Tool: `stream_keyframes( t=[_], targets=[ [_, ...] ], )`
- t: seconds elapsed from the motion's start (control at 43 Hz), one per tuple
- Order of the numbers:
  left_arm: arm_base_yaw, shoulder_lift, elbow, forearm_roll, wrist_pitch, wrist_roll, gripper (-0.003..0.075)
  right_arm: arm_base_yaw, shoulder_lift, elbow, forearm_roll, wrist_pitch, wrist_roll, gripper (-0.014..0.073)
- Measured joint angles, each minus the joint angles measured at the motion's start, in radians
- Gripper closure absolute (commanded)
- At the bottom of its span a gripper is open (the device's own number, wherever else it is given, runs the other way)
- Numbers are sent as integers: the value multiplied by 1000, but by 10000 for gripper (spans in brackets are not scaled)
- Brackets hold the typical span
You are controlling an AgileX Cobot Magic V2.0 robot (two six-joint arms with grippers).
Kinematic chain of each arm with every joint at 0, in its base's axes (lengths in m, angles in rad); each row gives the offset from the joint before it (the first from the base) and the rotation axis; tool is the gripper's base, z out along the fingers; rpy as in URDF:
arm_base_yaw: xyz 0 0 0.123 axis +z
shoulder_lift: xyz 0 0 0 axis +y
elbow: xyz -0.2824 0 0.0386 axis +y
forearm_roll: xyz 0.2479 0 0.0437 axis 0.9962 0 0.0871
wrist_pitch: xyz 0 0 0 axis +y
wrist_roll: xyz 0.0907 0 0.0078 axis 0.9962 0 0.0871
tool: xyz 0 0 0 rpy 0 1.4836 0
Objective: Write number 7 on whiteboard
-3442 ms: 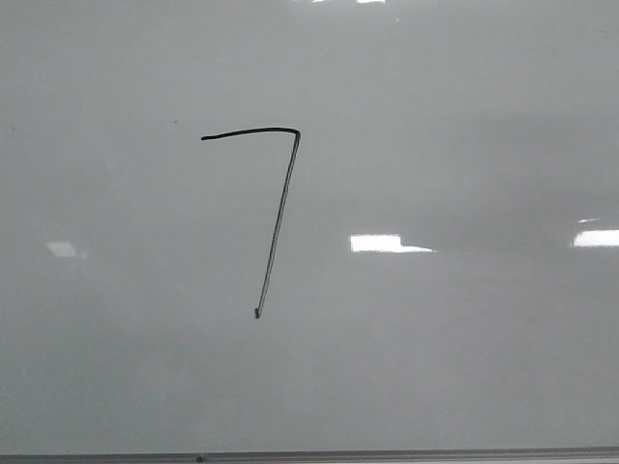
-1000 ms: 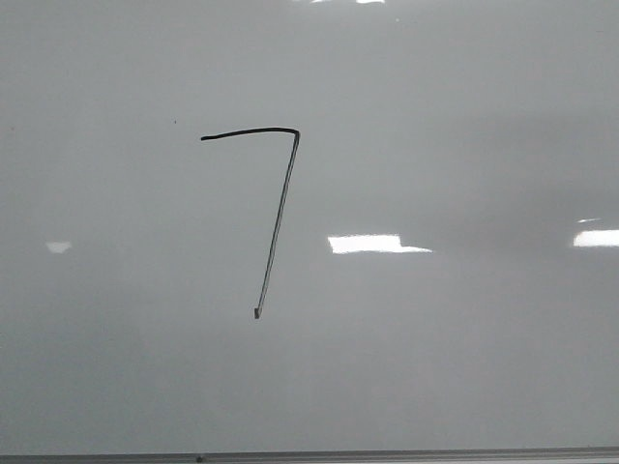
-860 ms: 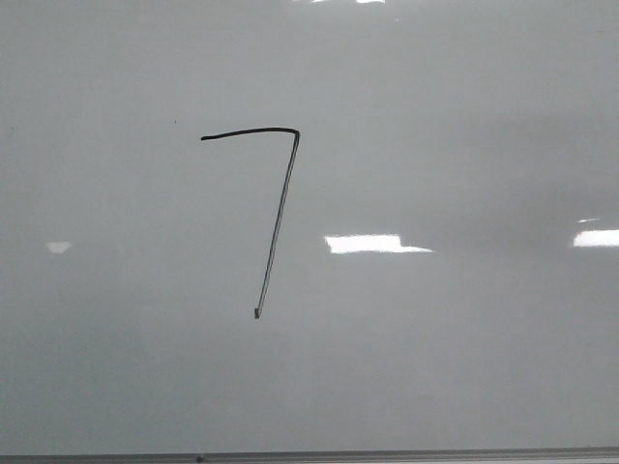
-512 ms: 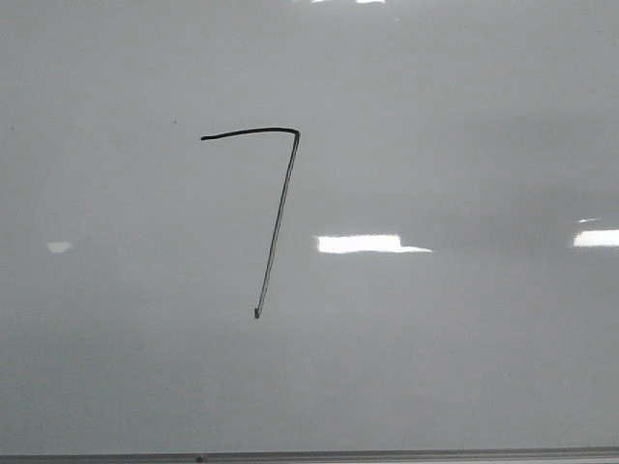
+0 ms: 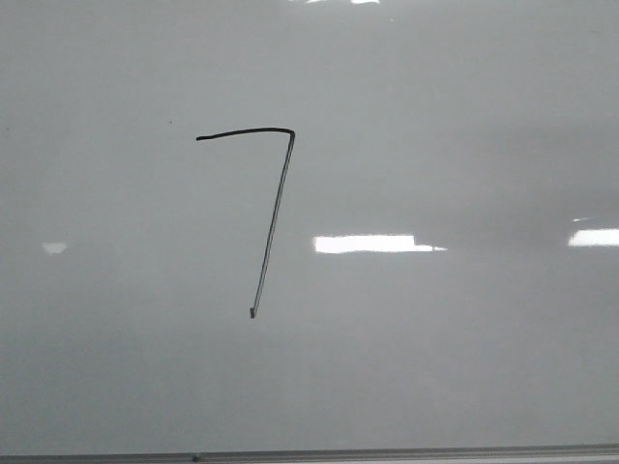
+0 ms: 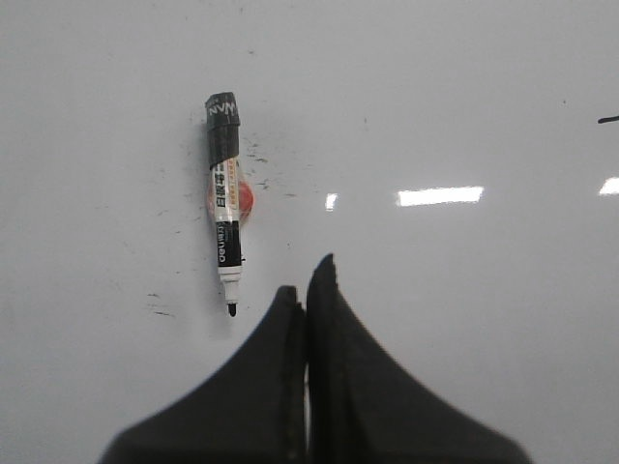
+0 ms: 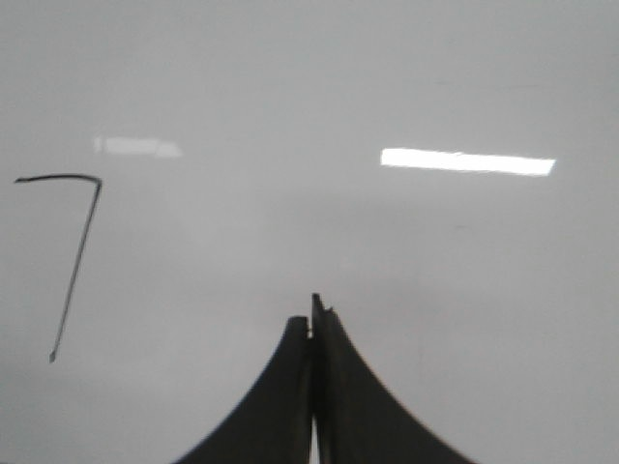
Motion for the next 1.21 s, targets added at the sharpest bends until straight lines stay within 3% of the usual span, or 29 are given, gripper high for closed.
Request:
stream_keyframes(
  t=[0.186,0.302,0.488,1.209],
  targets=[
    [0,0,0,0,0,0,741,-40,-127,159,-202,-108,204,655],
    [0,0,0,0,0,0,741,-45,-198,261,-268,-119,261,655],
    [0,0,0,0,1,0,741,-47,-260,368,-290,-115,283,655],
    [0,0,0,0,1,0,741,-55,-264,370,-296,-106,283,655]
  ],
)
